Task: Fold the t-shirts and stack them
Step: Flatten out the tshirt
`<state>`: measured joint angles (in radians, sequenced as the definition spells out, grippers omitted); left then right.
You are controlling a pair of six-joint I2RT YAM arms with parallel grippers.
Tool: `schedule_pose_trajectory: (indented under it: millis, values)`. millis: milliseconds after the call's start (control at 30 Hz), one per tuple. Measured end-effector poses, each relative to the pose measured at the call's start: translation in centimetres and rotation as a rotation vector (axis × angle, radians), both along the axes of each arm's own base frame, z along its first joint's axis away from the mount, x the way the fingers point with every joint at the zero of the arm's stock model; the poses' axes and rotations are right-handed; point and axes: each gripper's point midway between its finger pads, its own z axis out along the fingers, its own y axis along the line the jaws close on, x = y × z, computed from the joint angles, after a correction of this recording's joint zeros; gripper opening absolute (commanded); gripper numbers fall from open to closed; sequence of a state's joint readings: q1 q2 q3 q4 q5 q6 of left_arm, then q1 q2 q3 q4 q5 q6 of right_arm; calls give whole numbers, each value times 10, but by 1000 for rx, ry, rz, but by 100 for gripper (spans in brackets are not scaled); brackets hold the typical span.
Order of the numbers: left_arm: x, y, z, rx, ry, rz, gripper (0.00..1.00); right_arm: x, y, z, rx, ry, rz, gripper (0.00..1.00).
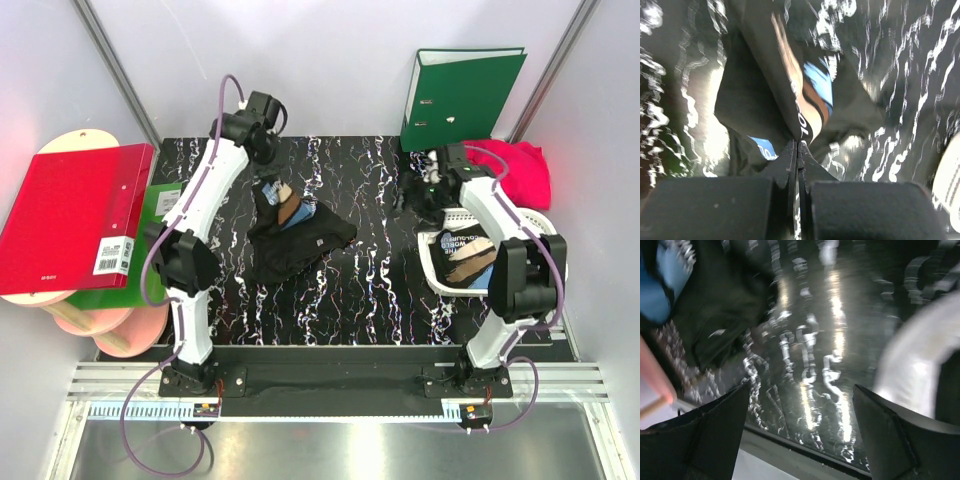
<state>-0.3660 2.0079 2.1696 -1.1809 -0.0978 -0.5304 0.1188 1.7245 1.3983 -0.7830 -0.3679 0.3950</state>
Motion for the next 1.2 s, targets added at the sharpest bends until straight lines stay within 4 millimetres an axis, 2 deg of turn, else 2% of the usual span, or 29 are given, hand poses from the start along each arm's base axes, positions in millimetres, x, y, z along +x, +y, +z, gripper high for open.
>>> schedule_pose_trajectory:
  millis: [133, 233, 333, 400, 467, 533, 567, 600, 633, 667, 700, 867, 1033, 1133, 1167, 1200]
  values:
    - [16, 18, 14, 33, -49, 70, 0, -11, 46, 3, 97, 37, 150, 91]
    - [25, 39, 8, 76, -44, 136, 0, -21, 74, -5, 169, 101, 233, 88]
    - [30, 59, -6, 126, -16, 193, 0, -31, 89, -19, 220, 192, 271, 87]
    - [35, 73, -14, 159, -3, 232, 1, -35, 92, -32, 237, 255, 275, 86]
    - [41, 87, -21, 195, 5, 270, 6, -38, 92, -47, 230, 315, 265, 86]
    - [47, 98, -23, 224, -1, 303, 18, -40, 90, -59, 221, 361, 258, 86]
    - [50, 103, -22, 234, -9, 316, 30, -41, 90, -63, 217, 379, 254, 86]
    - [52, 107, -21, 241, -18, 327, 38, -41, 90, -66, 216, 389, 252, 86]
    - [54, 110, -19, 244, -25, 332, 55, -40, 91, -68, 216, 395, 250, 86]
    - [56, 113, -16, 244, -38, 340, 94, -36, 92, -70, 216, 394, 247, 86]
    - [59, 114, -12, 240, -54, 346, 99, -33, 93, -73, 219, 391, 246, 86]
    - [72, 115, 4, 212, -122, 363, 99, -15, 106, -83, 236, 356, 233, 82]
    - [71, 111, 8, 191, -131, 354, 99, -2, 134, -96, 247, 320, 254, 76]
    - [64, 110, 16, 172, -139, 346, 99, -1, 151, -97, 264, 320, 273, 48]
    - [62, 109, 20, 166, -145, 345, 99, 0, 156, -98, 267, 315, 279, 31]
    - [60, 109, 24, 160, -153, 344, 99, 2, 161, -101, 270, 311, 285, 5]
